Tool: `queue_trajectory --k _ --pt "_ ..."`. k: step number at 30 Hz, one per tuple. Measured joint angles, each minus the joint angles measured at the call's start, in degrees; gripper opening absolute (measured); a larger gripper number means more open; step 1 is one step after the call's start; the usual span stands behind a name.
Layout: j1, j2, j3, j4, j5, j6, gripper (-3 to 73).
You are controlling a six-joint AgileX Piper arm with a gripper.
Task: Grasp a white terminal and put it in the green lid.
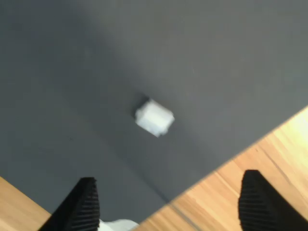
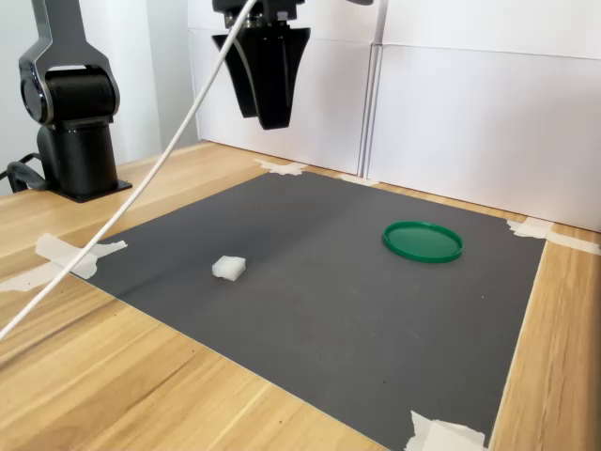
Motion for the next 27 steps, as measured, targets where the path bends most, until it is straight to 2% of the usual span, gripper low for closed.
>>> queue_trajectory --k 4,7,17,27 --pt "-4.73 -0.4 2.1 0.59 -2.57 -6.28 70.9" --pt "-6.0 -1.39 5.92 0.58 -4.23 -9.82 70.9" --pt "-5.99 -1.66 17.26 0.16 -16.61 -10.61 69.8" --pt "-5.99 3.59 19.03 0.54 -21.36 -9.54 69.8"
